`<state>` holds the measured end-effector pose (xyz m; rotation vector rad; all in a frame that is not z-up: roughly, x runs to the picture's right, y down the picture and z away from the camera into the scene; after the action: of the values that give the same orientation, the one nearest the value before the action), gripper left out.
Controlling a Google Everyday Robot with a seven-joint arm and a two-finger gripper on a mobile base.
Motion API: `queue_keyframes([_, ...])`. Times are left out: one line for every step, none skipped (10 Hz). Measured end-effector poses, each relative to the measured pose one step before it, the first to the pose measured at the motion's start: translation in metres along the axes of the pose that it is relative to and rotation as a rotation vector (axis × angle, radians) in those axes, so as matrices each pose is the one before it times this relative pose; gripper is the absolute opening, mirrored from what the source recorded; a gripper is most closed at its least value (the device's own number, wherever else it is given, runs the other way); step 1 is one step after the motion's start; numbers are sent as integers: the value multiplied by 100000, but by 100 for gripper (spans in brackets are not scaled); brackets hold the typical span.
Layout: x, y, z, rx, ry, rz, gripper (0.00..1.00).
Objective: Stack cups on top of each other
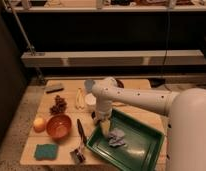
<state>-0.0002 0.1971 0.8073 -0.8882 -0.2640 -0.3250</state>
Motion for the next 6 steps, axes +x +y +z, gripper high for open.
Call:
queue_keyframes([13,31,-5,-90,-12,45,61])
queue_keyframes([13,11,-3,-22,-5,32,61])
queue_keyframes([17,13,-27,-71,-74,118,61])
queue_keyframes([-11,-21,-71,-116,-192,231,61])
queue_keyframes([-48,-313,-445,-315,-1298,2305,61])
queue_keyframes([-139,-812,-952,-540,-1193,2203,61])
